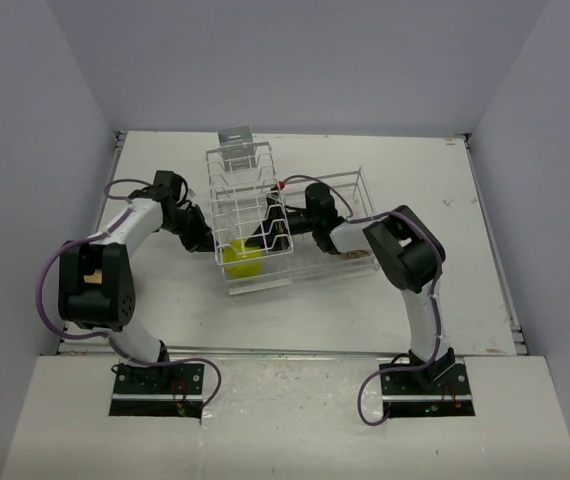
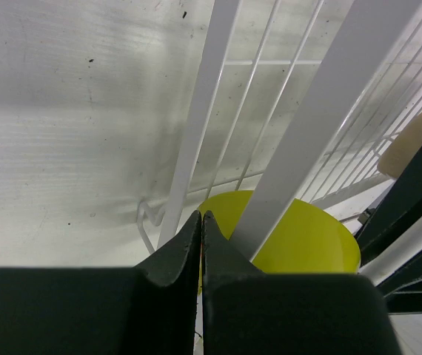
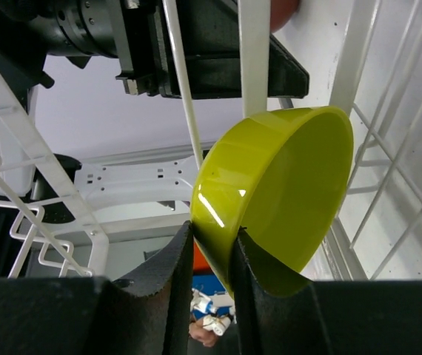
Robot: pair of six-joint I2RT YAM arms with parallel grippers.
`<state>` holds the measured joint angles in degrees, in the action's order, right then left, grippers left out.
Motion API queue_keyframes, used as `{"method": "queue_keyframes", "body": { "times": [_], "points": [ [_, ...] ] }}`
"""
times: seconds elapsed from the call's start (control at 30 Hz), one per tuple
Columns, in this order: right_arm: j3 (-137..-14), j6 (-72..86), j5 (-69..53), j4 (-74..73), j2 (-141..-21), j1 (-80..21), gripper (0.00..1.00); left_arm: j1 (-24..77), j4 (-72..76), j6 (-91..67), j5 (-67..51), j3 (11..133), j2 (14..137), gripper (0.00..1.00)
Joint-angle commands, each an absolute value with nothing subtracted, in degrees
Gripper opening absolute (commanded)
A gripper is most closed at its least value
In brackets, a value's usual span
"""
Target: Unload the bowls from the dish rack
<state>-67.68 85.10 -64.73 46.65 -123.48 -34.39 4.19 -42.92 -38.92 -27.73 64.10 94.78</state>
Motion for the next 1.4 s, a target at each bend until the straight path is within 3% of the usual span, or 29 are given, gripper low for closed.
{"method": "queue_keyframes", "body": {
  "times": [0.0,0.67,1.0,1.17,1.37],
  "points": [
    [-67.1,87.1,-66.1,51.8,-124.5,-34.5,0.0,4.7,-40.4,-39.3,-32.8,65.0,94.3,0.0],
    [-64.7,94.4,-64.9,63.4,-122.2,-31.4,0.0,4.7,-40.2,-39.9,-33.0,65.6,93.6,0.0],
    [-63.0,92.4,-67.6,62.1,-118.0,-25.8,0.0,4.7,-39.5,-40.4,-32.9,65.0,93.3,0.0],
    [-66.1,81.3,-70.0,47.8,-114.4,-24.6,0.0,4.7,-38.6,-40.6,-33.0,64.8,93.4,0.01],
    [-76.6,64.9,-71.2,20.9,-112.3,-24.1,0.0,4.7,-37.5,-41.0,-33.6,64.5,94.0,0.01]
  ]
}}
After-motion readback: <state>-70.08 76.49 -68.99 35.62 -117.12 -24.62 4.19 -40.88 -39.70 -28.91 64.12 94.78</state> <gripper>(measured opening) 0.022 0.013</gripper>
